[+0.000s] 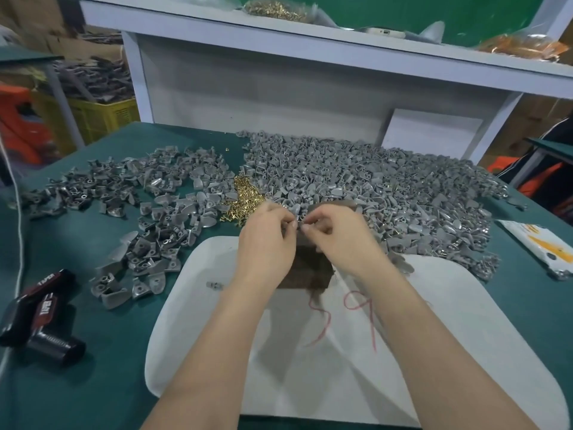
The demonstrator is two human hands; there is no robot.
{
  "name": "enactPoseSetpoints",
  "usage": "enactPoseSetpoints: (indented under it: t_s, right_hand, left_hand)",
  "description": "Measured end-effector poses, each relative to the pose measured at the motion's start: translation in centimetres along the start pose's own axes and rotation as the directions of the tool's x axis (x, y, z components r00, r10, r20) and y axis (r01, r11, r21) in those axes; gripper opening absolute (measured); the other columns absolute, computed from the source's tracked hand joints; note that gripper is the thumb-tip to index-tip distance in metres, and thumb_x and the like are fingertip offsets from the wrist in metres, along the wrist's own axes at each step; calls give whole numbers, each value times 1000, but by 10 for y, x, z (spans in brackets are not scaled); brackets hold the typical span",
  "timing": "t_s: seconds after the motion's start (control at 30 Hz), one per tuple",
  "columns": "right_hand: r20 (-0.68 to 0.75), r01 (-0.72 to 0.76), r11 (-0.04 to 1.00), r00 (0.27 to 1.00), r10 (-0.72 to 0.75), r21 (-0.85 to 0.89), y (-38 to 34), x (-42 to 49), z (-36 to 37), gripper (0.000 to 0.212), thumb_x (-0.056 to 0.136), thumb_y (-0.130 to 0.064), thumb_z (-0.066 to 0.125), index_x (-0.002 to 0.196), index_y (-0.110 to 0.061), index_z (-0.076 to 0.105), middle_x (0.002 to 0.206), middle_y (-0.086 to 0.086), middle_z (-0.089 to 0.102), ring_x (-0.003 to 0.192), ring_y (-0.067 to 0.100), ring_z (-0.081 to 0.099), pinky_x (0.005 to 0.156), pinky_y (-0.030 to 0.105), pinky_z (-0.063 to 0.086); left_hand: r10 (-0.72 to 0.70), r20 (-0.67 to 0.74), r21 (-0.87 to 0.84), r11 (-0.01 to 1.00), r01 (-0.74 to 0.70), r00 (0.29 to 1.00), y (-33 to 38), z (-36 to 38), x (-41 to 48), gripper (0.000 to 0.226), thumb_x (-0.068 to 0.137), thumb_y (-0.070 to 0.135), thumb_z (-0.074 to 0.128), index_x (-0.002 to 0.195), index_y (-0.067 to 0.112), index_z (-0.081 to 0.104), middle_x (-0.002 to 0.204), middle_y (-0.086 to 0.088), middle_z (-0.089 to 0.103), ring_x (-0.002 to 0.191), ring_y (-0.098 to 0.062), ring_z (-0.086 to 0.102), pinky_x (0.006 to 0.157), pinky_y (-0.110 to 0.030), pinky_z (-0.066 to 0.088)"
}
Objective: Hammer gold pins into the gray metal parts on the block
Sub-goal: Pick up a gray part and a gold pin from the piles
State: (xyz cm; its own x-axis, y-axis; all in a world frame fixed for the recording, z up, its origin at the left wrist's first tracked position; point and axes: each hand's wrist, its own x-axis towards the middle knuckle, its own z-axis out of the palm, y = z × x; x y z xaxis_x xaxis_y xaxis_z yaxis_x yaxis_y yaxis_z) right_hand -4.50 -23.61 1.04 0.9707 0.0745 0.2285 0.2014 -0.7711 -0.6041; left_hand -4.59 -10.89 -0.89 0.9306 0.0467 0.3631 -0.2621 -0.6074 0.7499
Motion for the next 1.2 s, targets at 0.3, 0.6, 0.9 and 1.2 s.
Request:
enactPoseSetpoints:
  t_s: [0.3,0.6,0.9,1.2]
  right_hand:
    - [-428,-196,906,831,356,374,-10,78,-19,35,94,-9,49,128,-13,47,113,-3,57,89,8,58,72,19,48]
    - [281,311,934,925,-255,-177,-71,79,76,22,87,-23,60,107,-26,68,97,-6,66,80,10,53,66,18,38]
    - [384,148,985,917,-106,-83,-80,93,115,20,92,-21,45,73,-19,47,86,9,60,82,24,54,68,30,39]
    - [227,-75,830,972,-64,552,-59,68,32,17,94,-26,54,88,-13,64,78,1,68,69,11,61,69,28,50]
  left_hand:
    - [-208,-296,-334,937,103,932,-3,-8,6,22,95,16,50,115,14,59,123,7,41,114,-15,51,95,-21,39]
    - [-632,-391,-787,607,113,670,-13,-27,12,17,96,13,44,101,29,47,129,-6,43,99,-13,54,80,-22,44]
    - [-669,-384,-796,589,139,636,-17,-26,13,18,95,14,44,111,22,47,130,-7,42,113,-24,52,95,-40,46]
    - [-403,-370,-670,740,60,837,-13,-21,12,41,95,8,47,133,24,50,134,7,49,107,2,52,96,-19,42]
